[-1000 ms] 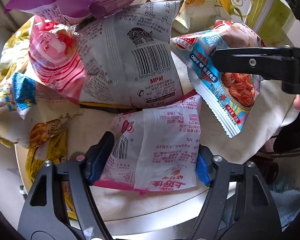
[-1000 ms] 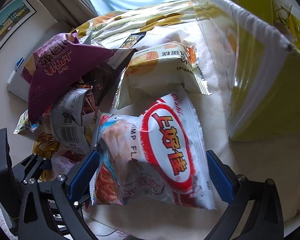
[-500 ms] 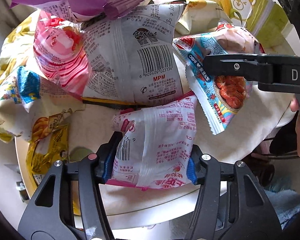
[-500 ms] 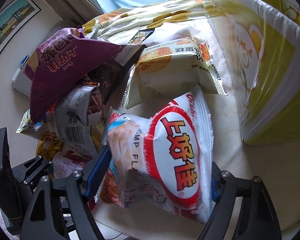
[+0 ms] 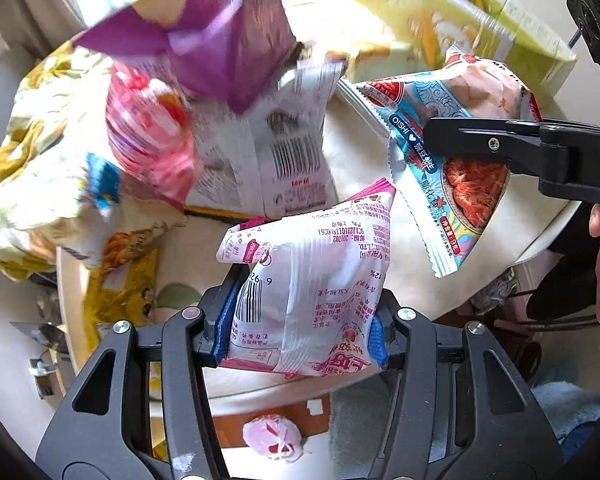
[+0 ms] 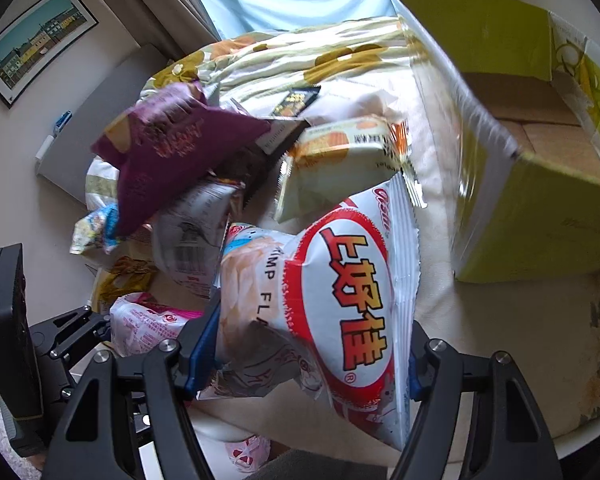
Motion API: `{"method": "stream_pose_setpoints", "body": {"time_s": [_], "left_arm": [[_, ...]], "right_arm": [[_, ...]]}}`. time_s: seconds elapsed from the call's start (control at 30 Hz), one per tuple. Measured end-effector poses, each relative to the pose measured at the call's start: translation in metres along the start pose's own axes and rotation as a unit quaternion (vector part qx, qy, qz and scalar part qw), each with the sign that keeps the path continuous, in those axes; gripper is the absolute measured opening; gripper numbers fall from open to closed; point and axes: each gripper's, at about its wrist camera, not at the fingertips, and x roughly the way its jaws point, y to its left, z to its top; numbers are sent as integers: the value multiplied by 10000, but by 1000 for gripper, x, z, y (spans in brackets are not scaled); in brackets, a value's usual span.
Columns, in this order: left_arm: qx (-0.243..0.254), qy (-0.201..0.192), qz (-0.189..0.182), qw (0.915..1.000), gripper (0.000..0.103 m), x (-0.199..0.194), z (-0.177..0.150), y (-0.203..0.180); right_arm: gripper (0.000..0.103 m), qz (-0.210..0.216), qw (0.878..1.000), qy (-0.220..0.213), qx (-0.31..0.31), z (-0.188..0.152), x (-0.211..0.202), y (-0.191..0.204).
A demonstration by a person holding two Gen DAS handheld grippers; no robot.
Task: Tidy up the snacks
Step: 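Carry both packets over the yellow box and open both tools to drop them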
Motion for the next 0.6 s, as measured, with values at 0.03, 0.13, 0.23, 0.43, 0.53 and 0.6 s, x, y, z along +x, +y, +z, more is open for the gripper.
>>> {"method": "stream_pose_setpoints", "body": {"time_s": [0.03, 0.13, 0.23, 0.43, 0.53, 0.6], "left_arm": [[-1, -52, -7, 10000, 48, -8, 2, 0], [47, -232, -6, 9997, 48, -37, 10, 0], [108, -471, -13, 9988, 48, -63, 15, -6], [284, -909, 17, 9955, 48, -98, 57, -17], [399, -1089, 1, 9932, 48, -106, 88, -30], [481, -1191, 27, 9917, 48, -109, 109, -38]], "right_arm": [[68, -35, 10000, -43, -52, 3, -8, 4], [68, -56, 9997, -188, -107, 11, -30, 12], [68, -131, 9991, -382, -84, 21, -55, 16], [68, -242, 9955, -891, 231, 44, -105, 5], [68, -405, 9927, -1102, 290, 57, -126, -7], [68, -462, 9912, -1198, 323, 68, -136, -17]]}}
